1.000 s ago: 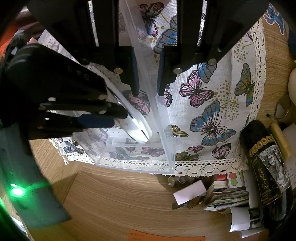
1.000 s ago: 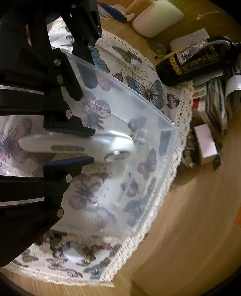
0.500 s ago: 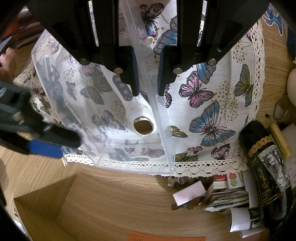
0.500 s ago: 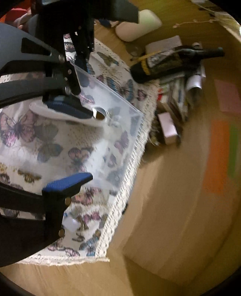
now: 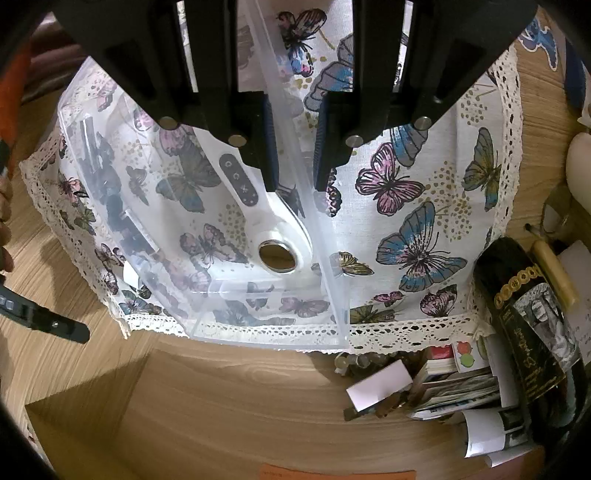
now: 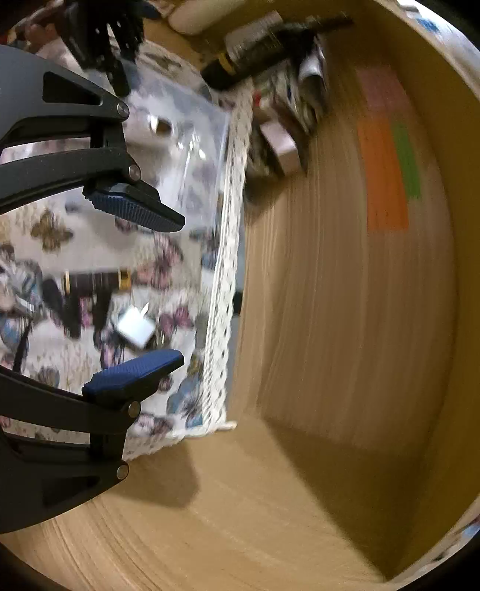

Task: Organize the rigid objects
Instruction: 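Grasp the white plug adapter with the right tool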

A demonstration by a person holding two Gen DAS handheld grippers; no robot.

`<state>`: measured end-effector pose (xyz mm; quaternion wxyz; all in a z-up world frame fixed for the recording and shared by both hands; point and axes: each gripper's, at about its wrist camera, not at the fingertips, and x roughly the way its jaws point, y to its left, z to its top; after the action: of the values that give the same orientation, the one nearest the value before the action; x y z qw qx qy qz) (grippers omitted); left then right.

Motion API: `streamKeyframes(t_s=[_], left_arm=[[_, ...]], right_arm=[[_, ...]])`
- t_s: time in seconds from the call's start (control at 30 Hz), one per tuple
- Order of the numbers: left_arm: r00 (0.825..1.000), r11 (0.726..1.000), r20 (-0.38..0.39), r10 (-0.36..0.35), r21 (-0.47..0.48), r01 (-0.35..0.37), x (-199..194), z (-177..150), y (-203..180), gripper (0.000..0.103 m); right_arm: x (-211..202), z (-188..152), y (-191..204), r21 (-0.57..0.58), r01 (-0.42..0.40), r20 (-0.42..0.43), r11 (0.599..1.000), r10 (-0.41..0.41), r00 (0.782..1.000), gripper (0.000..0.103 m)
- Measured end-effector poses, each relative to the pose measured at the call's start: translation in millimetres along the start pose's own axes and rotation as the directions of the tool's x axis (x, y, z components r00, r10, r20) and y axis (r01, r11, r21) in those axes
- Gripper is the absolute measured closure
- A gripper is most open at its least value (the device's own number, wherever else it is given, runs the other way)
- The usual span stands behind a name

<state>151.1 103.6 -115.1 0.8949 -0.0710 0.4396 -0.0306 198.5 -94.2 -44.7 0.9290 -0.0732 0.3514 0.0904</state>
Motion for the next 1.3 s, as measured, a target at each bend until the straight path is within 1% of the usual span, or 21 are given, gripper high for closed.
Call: streamKeyframes(t_s=[0.1, 0.27, 0.4, 0.53, 0.67, 0.7, 0.77, 0.83, 0.97, 1.0, 1.03, 1.1, 1.3], left_arm=[[1.0, 1.0, -0.005, 0.004, 0.002, -0.004, 0.3, 0.8, -0.3, 0.084], [1.0, 1.0, -0.015, 0.012, 0.003, -0.012, 0.6, 2.7, -2.0, 0.084], [0.999, 1.0, -0.017, 0.028, 0.015, -0.028, 0.5, 2.8, -4.7, 0.084], [0.999, 0.999, -0.019, 0.033, 0.017, -0.033, 0.7, 2.8, -6.0, 0.084], [0.999, 0.999, -0.022, 0.031, 0.01, -0.031, 0.8, 2.8, -6.0, 0.084], [0.999, 0.999, -0.021, 0.033, 0.011, -0.033, 0.7, 2.8, -6.0, 0.084], [0.999, 0.999, -0.021, 0.035, 0.014, -0.035, 0.7, 2.8, -6.3, 0.084], [0.999, 0.999, -0.022, 0.034, 0.013, -0.034, 0.7, 2.9, -6.0, 0.084], [0.999, 0.999, -0.022, 0.034, 0.012, -0.033, 0.7, 2.7, -6.4, 0.084], [0.999, 0.999, -0.022, 0.034, 0.012, -0.033, 0.7, 2.7, -6.3, 0.084], [0.999, 0.999, -0.022, 0.034, 0.012, -0.033, 0.8, 2.8, -6.2, 0.084], [0.999, 0.999, -0.022, 0.034, 0.012, -0.033, 0.7, 2.8, -6.3, 0.084], [0.999, 0.999, -0.022, 0.034, 0.012, -0.033, 0.8, 3.0, -6.3, 0.084]], right_arm=[[14.9, -5.1, -14.8, 0.034, 0.009, -0.036, 0.999, -0.008, 0.999, 0.04], [52.2, -15.4, -26.7, 0.06, 0.006, -0.124, 0.998, 0.002, 0.992, 0.04], [78.4, -23.9, -31.8, 0.078, -0.016, -0.187, 0.997, 0.03, 0.982, 0.04], [96.5, -28.6, -34.9, 0.087, -0.021, -0.227, 0.996, 0.041, 0.973, 0.04], [109.4, -32.7, -36.6, 0.099, -0.044, -0.263, 0.994, 0.069, 0.962, 0.04], [110.8, -33.8, -36.3, 0.1, -0.047, -0.266, 0.994, 0.072, 0.961, 0.041], [113.9, -35.7, -35.1, 0.099, -0.054, -0.275, 0.994, 0.079, 0.958, 0.047], [117.4, -37.4, -33.6, 0.103, -0.069, -0.286, 0.992, 0.096, 0.953, 0.06], [118.7, -37.8, -34.5, 0.102, -0.057, -0.268, 0.993, 0.083, 0.96, 0.061], [115.6, -38.0, -35.1, 0.105, -0.057, -0.262, 0.993, 0.083, 0.961, 0.064], [113.0, -37.6, -34.6, 0.105, -0.061, -0.259, 0.993, 0.086, 0.962, 0.07], [109.0, -36.3, -35.2, 0.106, -0.067, -0.246, 0.992, 0.091, 0.965, 0.075], [97.5, -34.2, -30.1, 0.083, -0.06, -0.211, 0.995, 0.076, 0.975, 0.076]])
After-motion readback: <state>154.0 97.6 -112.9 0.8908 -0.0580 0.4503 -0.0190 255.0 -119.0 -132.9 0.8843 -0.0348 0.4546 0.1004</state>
